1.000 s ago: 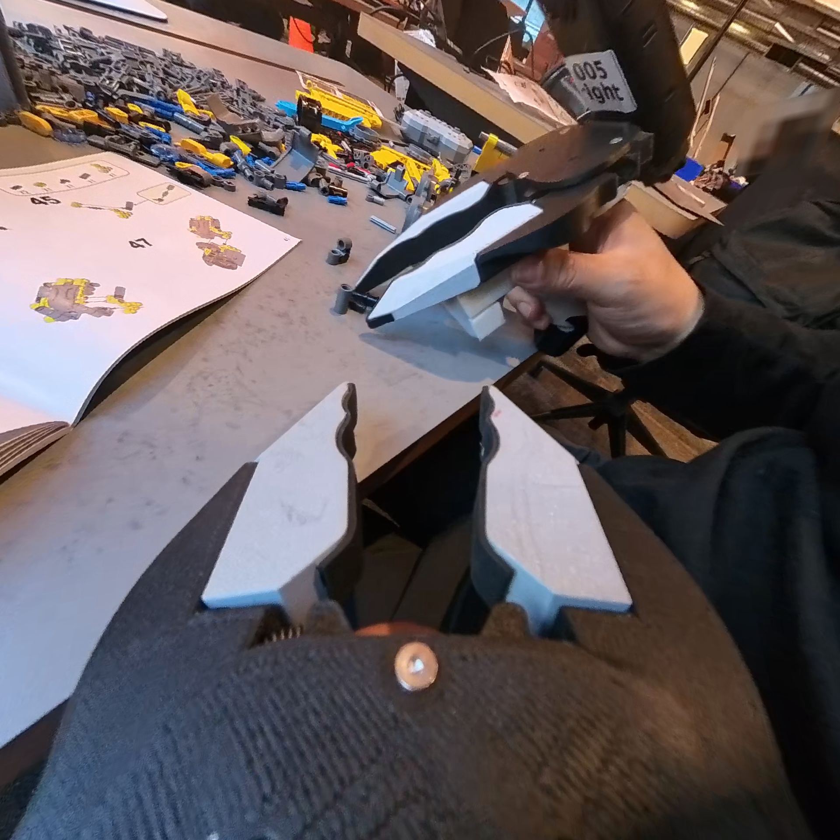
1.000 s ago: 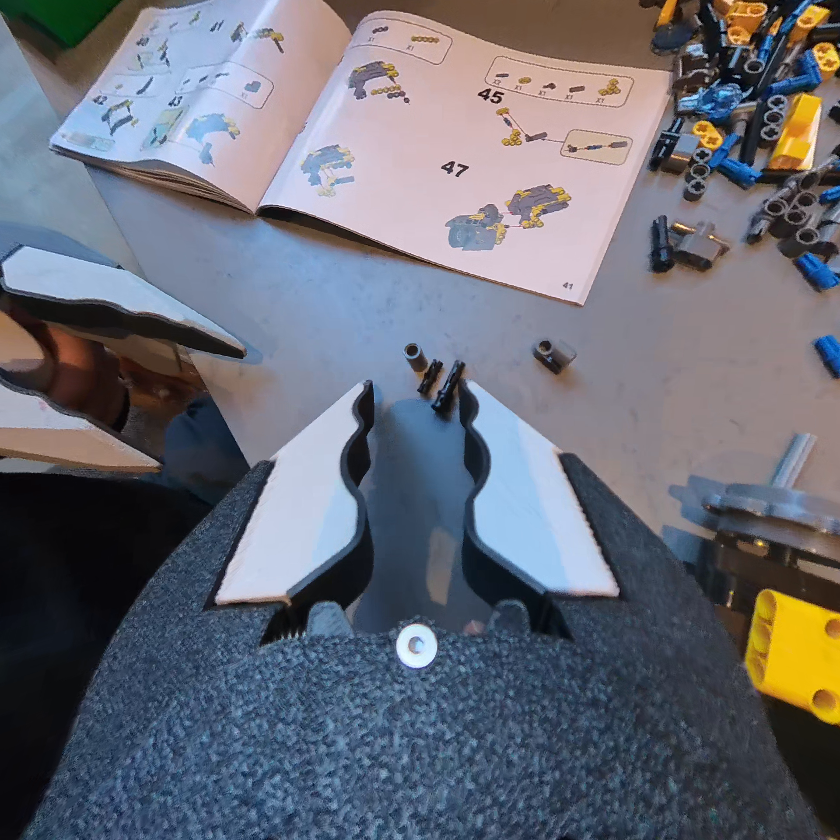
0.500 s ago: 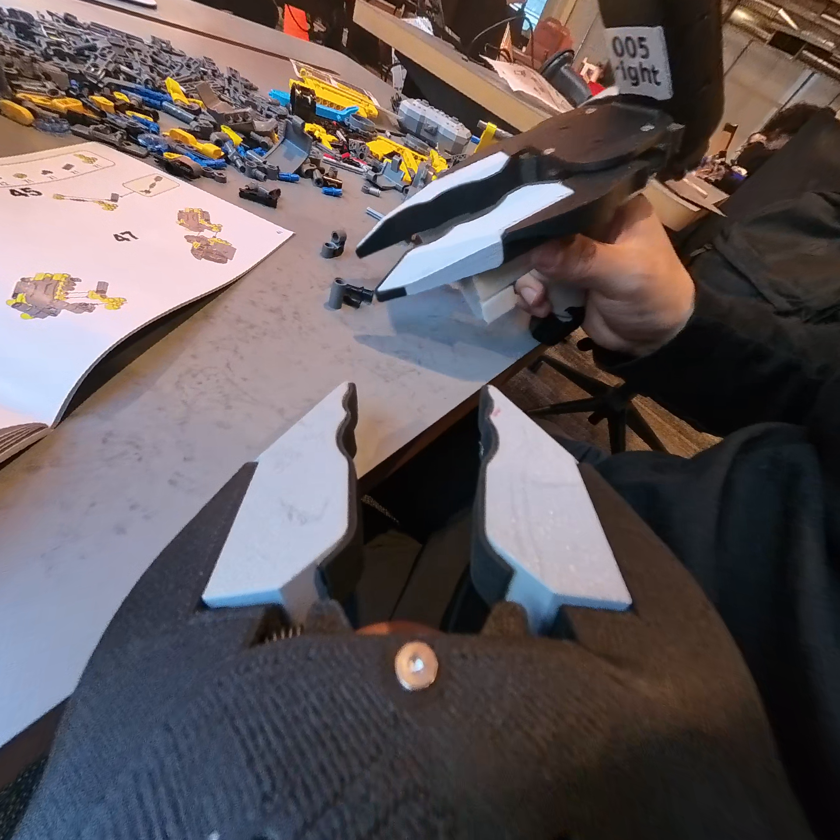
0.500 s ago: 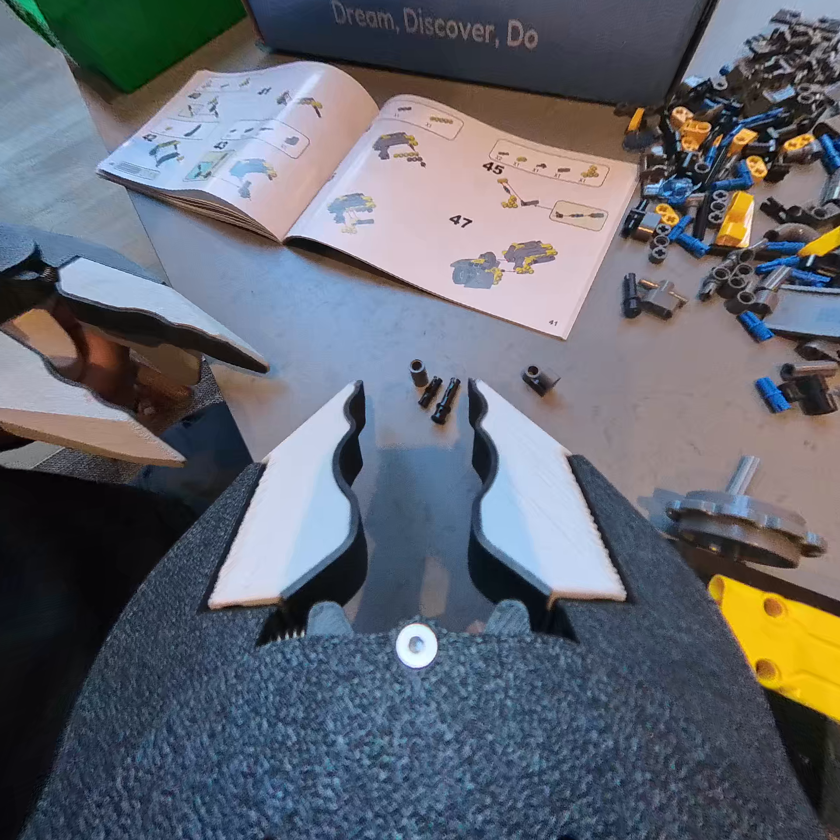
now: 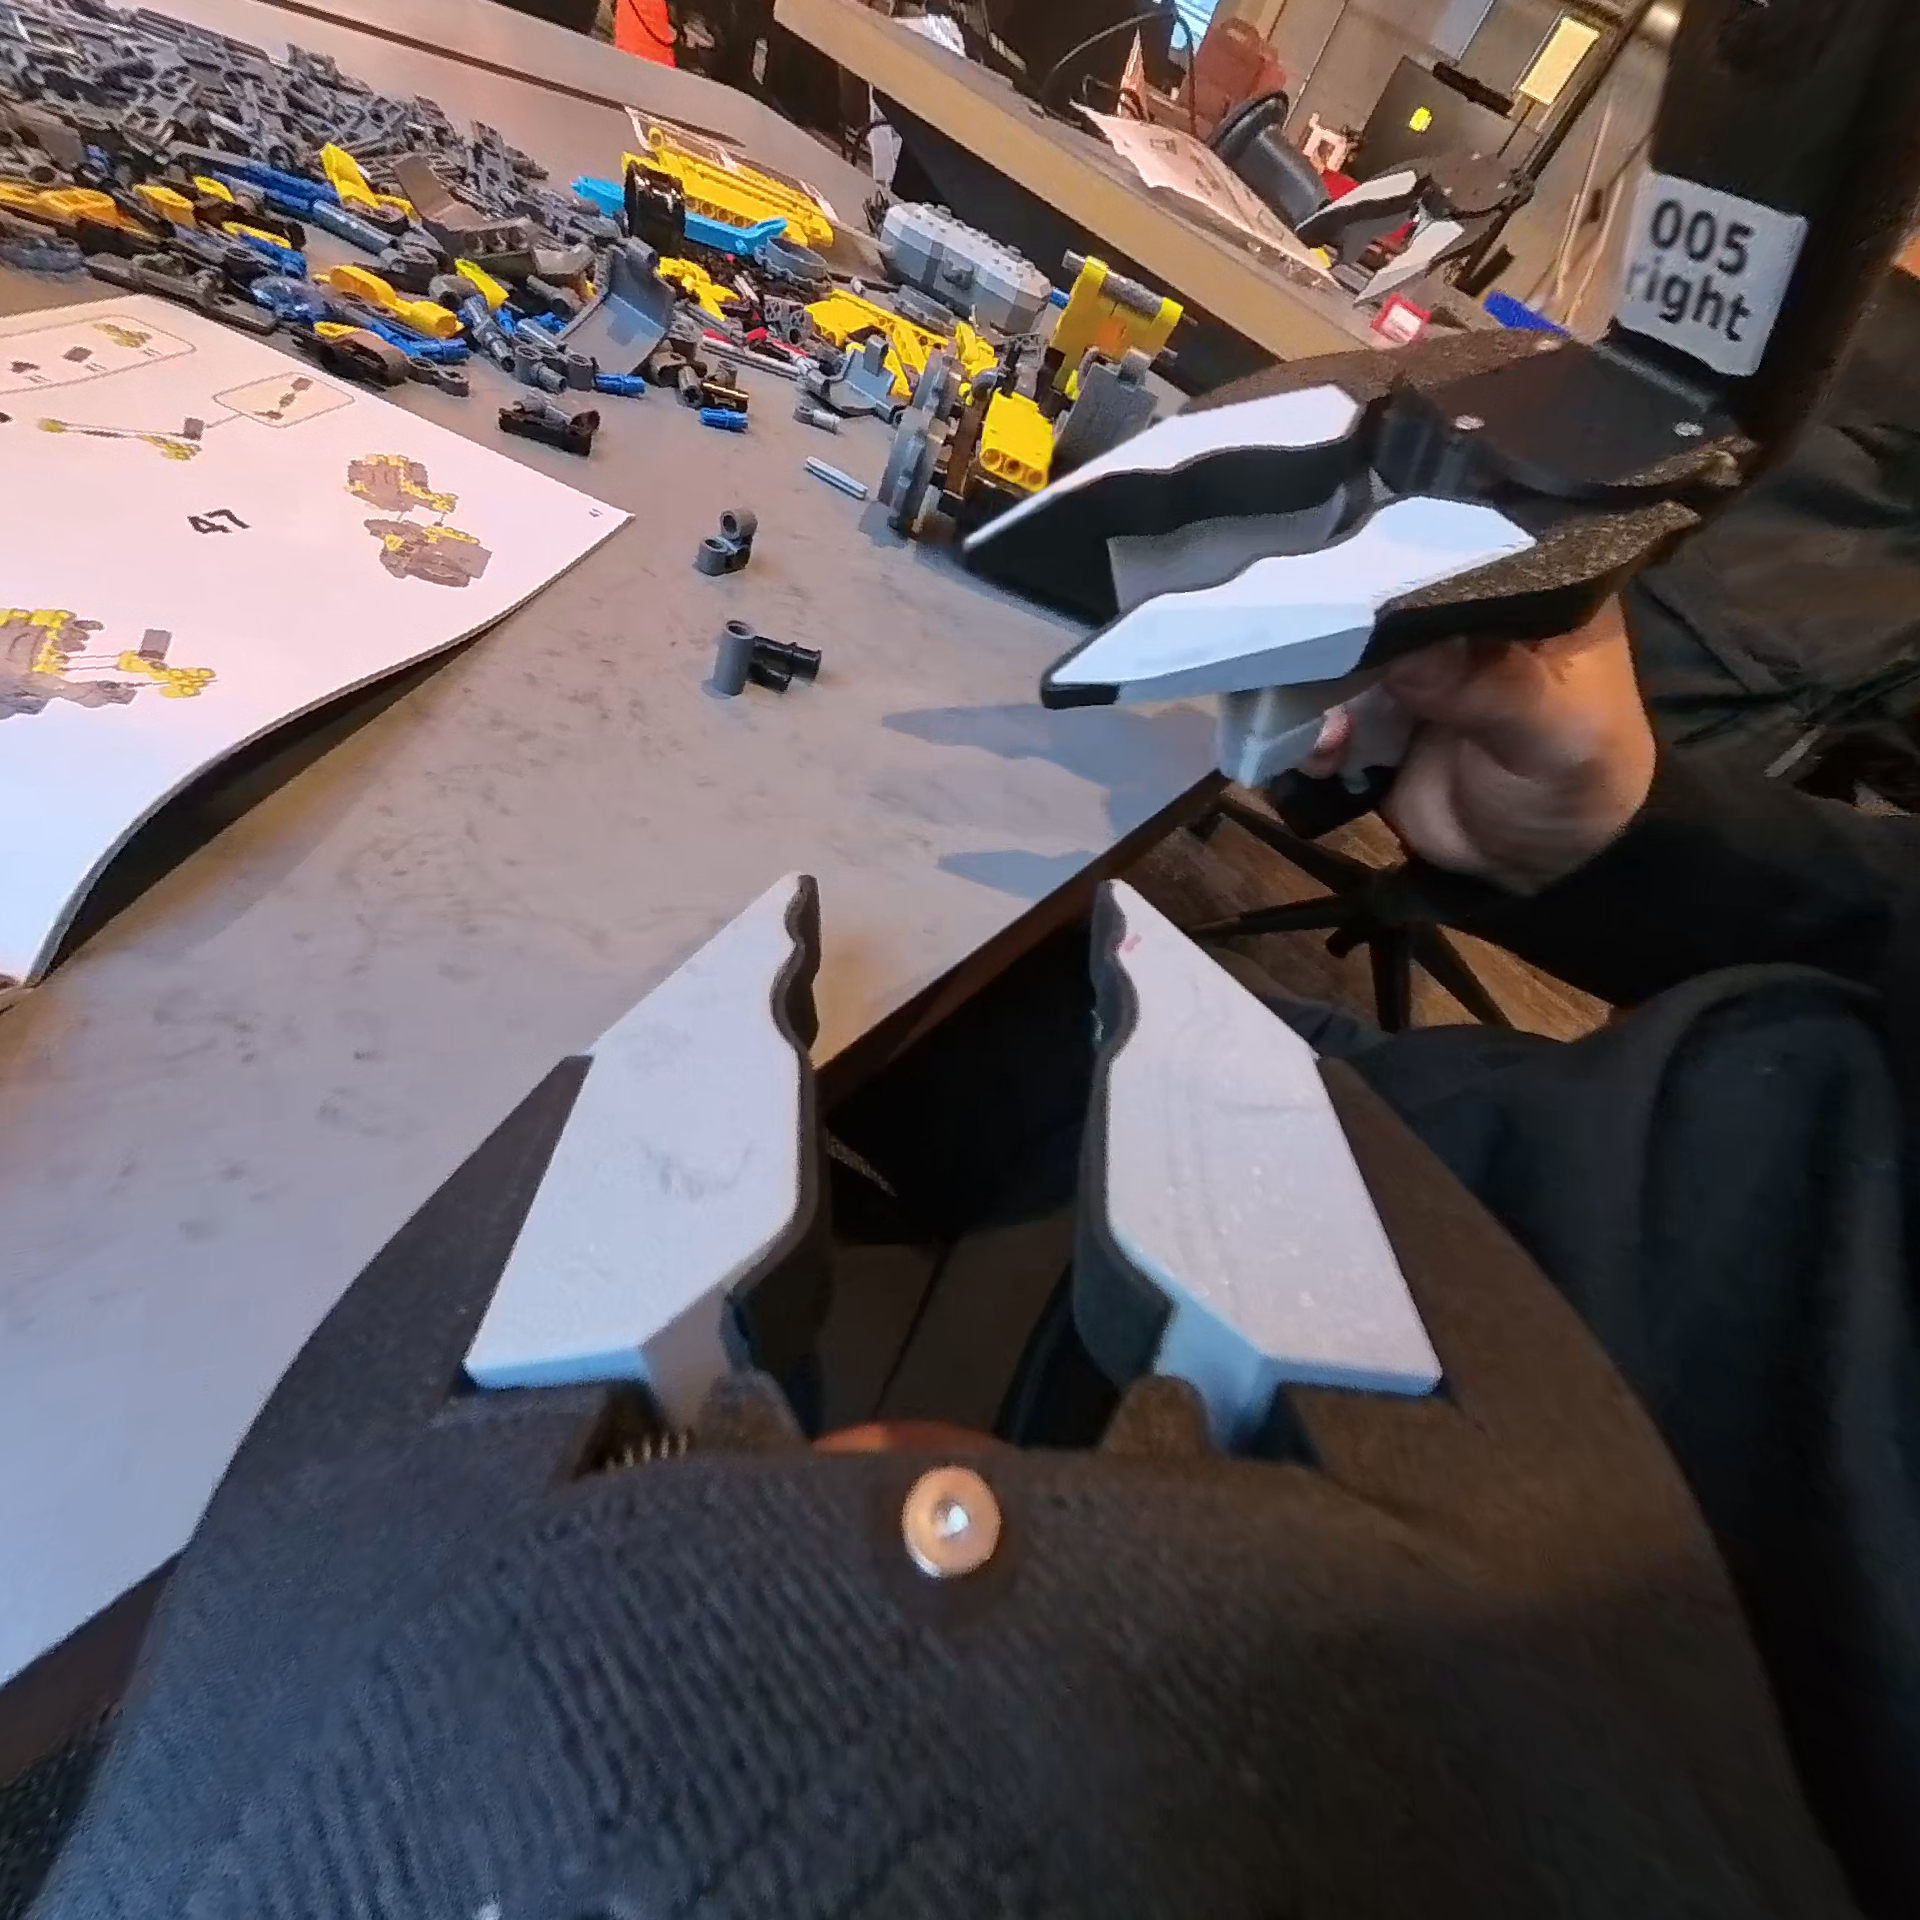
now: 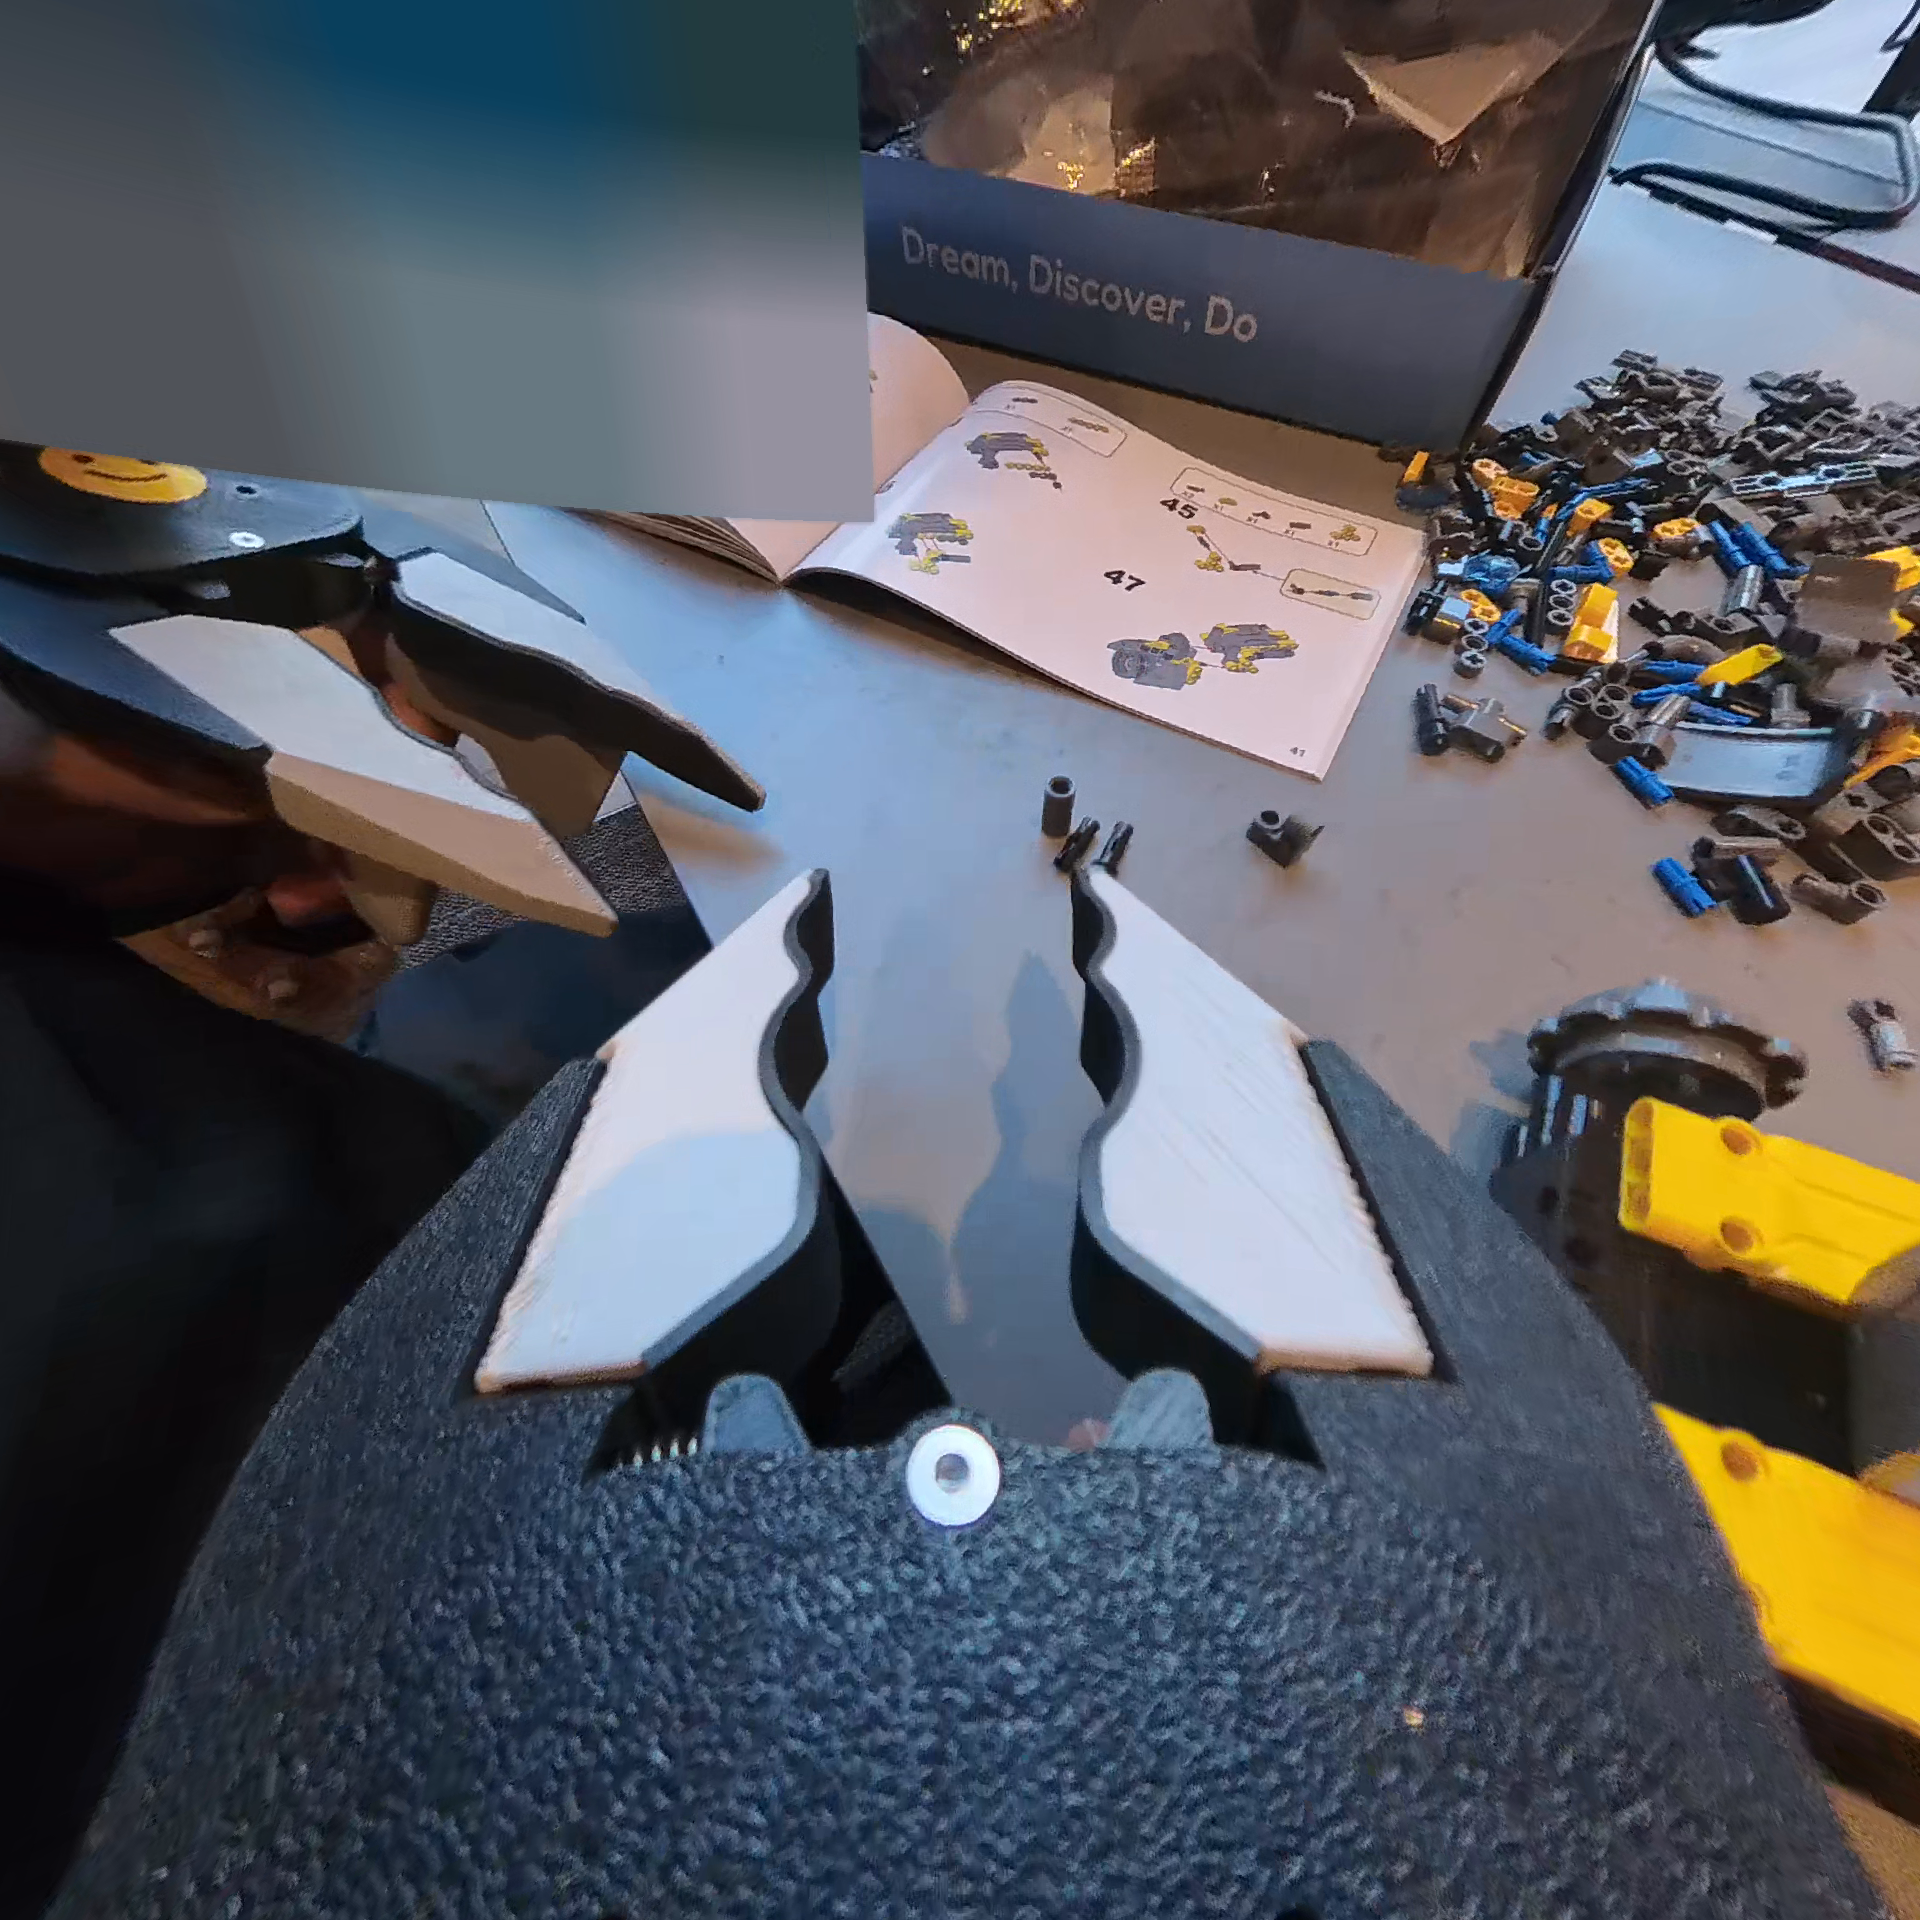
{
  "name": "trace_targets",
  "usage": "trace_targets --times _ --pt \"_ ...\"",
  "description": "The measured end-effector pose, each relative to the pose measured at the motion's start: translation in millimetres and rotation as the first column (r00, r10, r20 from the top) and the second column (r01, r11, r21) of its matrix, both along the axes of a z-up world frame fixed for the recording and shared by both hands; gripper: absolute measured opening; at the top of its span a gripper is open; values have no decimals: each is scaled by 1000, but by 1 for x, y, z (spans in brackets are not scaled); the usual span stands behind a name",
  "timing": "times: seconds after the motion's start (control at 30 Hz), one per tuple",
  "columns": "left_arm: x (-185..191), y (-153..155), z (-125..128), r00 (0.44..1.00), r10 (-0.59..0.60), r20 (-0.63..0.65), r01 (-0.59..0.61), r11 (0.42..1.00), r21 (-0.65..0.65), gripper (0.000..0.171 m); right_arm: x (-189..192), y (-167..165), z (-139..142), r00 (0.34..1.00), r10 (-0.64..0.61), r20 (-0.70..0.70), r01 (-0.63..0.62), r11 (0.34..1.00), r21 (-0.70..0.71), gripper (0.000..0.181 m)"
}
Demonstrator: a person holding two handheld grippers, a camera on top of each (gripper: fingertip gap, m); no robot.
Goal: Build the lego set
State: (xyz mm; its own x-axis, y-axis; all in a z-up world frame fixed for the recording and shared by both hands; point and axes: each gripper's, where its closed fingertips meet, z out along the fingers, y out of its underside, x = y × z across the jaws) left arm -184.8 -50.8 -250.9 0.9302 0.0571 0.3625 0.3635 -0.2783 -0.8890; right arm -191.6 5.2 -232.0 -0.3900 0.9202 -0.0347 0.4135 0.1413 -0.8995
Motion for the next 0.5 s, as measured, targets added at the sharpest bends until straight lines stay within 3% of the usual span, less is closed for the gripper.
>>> trace_targets --times 0.3,0.4,0.5 --pt "4 1 -3 999 -10 -33 10 1000 -17 51 24 15 23 995 -24 -99 29 998 55 45" --pt "0 -1 -1 1000 -1 -24 0 1000 -10 51 47 39 45 970 -128 -204 151 984 99 43" --pt "-2 0 -2 1000 4 -5 -4 1000 -3 50 84 83 48 933 -304 -194 333 932 142 39"
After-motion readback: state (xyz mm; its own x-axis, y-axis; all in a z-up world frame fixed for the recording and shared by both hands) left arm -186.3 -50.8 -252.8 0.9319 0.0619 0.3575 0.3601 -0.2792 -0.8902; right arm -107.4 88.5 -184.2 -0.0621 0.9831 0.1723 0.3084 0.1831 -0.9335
